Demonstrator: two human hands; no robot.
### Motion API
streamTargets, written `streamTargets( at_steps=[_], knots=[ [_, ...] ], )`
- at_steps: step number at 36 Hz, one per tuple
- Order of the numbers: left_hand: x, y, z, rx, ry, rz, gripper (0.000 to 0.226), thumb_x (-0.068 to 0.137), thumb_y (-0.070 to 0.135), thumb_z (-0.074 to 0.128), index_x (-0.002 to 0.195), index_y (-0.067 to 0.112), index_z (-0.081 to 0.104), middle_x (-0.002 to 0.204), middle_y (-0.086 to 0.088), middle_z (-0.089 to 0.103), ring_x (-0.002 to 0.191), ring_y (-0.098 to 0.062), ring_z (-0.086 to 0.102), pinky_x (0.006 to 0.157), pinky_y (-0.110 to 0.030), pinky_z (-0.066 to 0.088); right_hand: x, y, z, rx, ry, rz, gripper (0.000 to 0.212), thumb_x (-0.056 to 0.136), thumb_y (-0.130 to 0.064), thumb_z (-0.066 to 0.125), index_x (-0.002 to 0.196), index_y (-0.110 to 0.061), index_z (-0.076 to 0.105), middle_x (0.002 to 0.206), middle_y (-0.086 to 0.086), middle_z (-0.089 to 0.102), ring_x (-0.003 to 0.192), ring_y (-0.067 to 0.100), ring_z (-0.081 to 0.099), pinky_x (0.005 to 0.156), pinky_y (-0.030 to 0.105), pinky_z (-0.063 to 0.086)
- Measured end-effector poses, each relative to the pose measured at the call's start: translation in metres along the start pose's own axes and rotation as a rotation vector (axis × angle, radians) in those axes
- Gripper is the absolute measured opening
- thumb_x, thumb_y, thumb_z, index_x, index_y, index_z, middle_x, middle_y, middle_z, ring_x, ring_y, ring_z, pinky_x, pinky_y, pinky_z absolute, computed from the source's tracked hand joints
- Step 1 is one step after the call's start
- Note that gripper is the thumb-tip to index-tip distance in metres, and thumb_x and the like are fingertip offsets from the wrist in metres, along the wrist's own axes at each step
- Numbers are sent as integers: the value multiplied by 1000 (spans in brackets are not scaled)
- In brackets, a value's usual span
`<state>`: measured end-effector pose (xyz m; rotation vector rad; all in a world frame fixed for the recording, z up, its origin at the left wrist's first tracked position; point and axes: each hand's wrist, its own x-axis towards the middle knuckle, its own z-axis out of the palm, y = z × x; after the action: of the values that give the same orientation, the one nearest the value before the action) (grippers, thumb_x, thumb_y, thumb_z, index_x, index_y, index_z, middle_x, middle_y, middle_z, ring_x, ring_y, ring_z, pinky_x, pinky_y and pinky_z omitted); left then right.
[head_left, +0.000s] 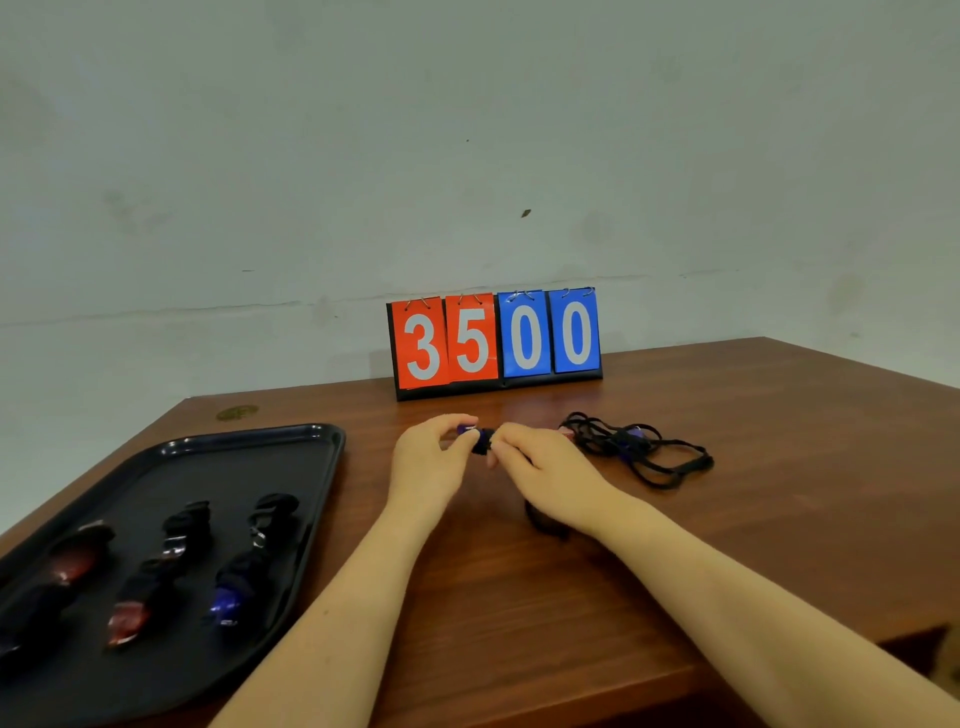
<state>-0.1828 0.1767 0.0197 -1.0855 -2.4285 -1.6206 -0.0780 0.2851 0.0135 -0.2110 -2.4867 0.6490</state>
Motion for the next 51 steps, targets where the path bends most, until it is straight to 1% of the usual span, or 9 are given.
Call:
streamTargets(
  at_steps=[5, 13, 18, 23, 29, 39, 41, 45, 51],
  knots=[
    [-1, 2, -1, 97, -65, 61, 26, 95, 17, 57, 120, 20, 64, 120, 2, 64, 106, -7, 54, 91, -19, 42, 5, 3, -5, 78, 194, 81, 24, 100, -30, 46, 83, -21, 62, 76, -9, 61, 76, 4, 58, 71, 20, 45],
    [-7, 10, -4, 72, -253, 152, 24, 95, 17, 57, 116, 26, 65, 107, 12, 61, 104, -6, 57, 95, -25, 47, 7, 7, -12, 290, 276, 229, 23, 96, -33, 54, 77, -23, 60, 79, 3, 65, 75, 15, 61, 71, 23, 47],
    [-12, 17, -5, -311, -232, 26, 21, 94, 16, 58, 101, 34, 66, 102, 12, 67, 100, -8, 63, 79, -18, 53, 8, 4, -17, 417, 264, 308, 27, 97, -32, 53, 77, -18, 64, 68, -3, 59, 68, 9, 54, 64, 17, 42],
    [-13, 23, -7, -733, -230, -147, 24, 94, 9, 57, 115, 14, 65, 110, -6, 70, 100, -18, 69, 85, -30, 57, 8, 3, -15, 641, 164, 409, 28, 98, -32, 51, 79, -18, 66, 52, -8, 46, 49, 7, 38, 49, 20, 32],
    [-7, 20, -7, -947, -96, -262, 25, 93, 6, 57, 117, 8, 63, 108, -12, 72, 98, -21, 71, 84, -34, 57, 4, 2, -4, 361, 135, 194, 29, 99, -26, 49, 74, -22, 63, 58, -13, 52, 56, -6, 48, 63, 17, 36],
    [-2, 10, -4, -446, 123, -139, 24, 92, 13, 62, 114, 21, 68, 116, -4, 68, 104, -13, 64, 93, -32, 52, 2, 2, 1, 39, -34, 63, 20, 99, -30, 50, 98, -21, 68, 96, -7, 67, 89, 6, 58, 80, 21, 44],
    [-2, 8, -5, -300, 169, -99, 25, 92, 15, 62, 116, 20, 67, 116, -2, 67, 108, -10, 58, 101, -31, 44, 0, 1, 1, 15, -34, 42, 18, 98, -30, 50, 98, -23, 67, 94, -9, 66, 87, 5, 58, 79, 21, 44],
    [-3, 8, -9, -91, 201, -57, 29, 94, 14, 58, 123, 16, 64, 122, -4, 65, 117, -15, 55, 93, -25, 39, 1, 1, -1, 7, 15, 19, 16, 98, -29, 49, 94, -28, 64, 86, -8, 65, 79, 5, 57, 75, 25, 45],
    [-5, 8, -5, 94, 63, 26, 29, 95, 17, 58, 123, 19, 64, 123, 0, 65, 111, -9, 57, 91, -20, 39, 4, 3, -2, 43, 125, 27, 18, 99, -26, 47, 92, -25, 64, 86, -8, 64, 80, 5, 58, 76, 24, 46]
  ],
)
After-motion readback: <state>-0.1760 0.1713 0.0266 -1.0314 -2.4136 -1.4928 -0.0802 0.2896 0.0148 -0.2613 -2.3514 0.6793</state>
